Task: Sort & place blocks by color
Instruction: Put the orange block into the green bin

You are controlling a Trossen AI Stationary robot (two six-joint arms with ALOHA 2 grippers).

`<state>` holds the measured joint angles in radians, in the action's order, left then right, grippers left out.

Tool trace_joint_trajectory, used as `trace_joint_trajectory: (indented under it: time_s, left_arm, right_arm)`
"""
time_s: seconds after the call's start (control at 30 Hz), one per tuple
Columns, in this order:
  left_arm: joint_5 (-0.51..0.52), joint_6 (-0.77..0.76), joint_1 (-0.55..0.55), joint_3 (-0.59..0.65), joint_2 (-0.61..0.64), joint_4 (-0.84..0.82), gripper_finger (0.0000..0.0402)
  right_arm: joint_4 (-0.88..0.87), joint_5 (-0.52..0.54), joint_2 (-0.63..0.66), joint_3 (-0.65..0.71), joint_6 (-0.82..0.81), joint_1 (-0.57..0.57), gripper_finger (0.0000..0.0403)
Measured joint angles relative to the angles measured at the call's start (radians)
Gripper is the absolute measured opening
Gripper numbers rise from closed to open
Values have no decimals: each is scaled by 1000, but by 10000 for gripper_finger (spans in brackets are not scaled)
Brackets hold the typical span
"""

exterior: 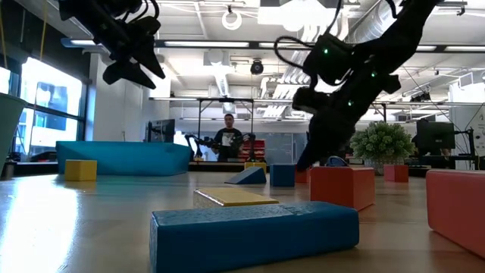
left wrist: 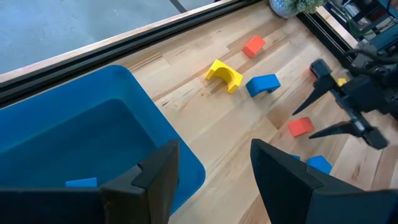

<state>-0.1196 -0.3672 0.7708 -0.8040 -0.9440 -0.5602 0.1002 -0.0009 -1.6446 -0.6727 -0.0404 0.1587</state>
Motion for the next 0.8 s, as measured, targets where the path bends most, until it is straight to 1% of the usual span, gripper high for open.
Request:
trace_joint_trajectory:
  time_s: [0.17, 0.27, 0.37, 0.5, 0.67, 0.8]
  left_arm:
    - [1, 0, 0, 0, 0, 0, 186]
    - [1, 0, 0, 0, 0, 0, 186]
    - [1, 0, 0, 0, 0, 0, 186]
    - [0, 1, 0, 0, 0, 0, 186]
    - [0, 3, 0, 0, 0, 0, 186]
    - [-7, 33, 0, 0, 0, 1, 186]
  right_arm:
    - [24, 11, -34, -1, -32, -2, 243]
    - [33, 11, -39, -1, -32, -2, 225]
    - [32, 11, -40, -1, -48, -2, 183]
    - [38, 2, -39, -2, -95, -2, 102]
    - [33, -23, -37, -6, -162, -2, 102]
    - [23, -63, -35, -48, -216, -8, 102]
